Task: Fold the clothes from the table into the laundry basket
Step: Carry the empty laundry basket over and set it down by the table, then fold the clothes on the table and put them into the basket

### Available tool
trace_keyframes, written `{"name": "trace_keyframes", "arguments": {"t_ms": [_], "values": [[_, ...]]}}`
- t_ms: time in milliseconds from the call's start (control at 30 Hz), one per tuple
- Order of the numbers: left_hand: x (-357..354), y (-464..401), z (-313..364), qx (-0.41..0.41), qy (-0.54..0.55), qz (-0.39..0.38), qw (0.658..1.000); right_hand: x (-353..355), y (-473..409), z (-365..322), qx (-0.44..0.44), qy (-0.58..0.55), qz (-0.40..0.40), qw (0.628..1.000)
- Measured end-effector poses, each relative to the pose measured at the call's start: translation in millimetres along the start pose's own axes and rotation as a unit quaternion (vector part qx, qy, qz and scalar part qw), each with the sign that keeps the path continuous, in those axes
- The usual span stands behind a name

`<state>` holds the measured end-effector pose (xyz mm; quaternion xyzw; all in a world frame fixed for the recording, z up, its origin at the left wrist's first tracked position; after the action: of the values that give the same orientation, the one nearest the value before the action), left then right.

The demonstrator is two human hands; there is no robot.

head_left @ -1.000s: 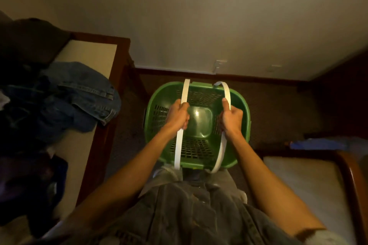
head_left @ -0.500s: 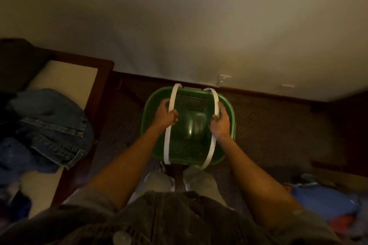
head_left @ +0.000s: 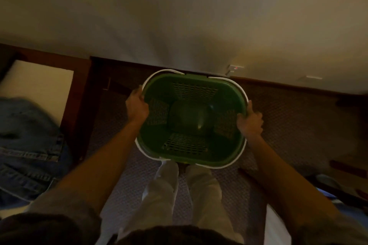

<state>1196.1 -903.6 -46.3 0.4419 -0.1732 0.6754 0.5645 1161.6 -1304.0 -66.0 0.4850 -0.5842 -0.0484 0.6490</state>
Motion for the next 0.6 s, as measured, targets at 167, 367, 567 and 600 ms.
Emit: {"name": "trace_keyframes", "arguments": {"t_ms": [167,367,567,600], "values": [[-48,-21,-60,0.086,-0.042,-0.118,0.988,-49,-35,13,-0.011,-0.080,-0.068,0.994],[-70,-39,-81,0.139,0.083,-0.176,0.971,-57,-39,9,-0.009,-0.055,-0.050,0.997],[-36,-17,-63,0.101,0.096,-0.194,0.971,-55,7,-9,-0.037,-0.009,-0.020,0.999],[-29,-10,-58,0.084,0.100,-0.187,0.974,-57,22,-18,-0.026,-0.016,-0.007,1.000]]}}
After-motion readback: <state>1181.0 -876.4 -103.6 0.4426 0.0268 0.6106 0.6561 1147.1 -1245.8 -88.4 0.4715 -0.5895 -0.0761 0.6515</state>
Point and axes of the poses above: each hand's wrist, its own y-axis away from the middle knuckle, its own x-axis out of the back of the hand, z = x × y, the point moved 5 cm from there along -y, towards the middle knuckle, and after that the axes turned 10 degrees about -x, right-handed, at the moved point
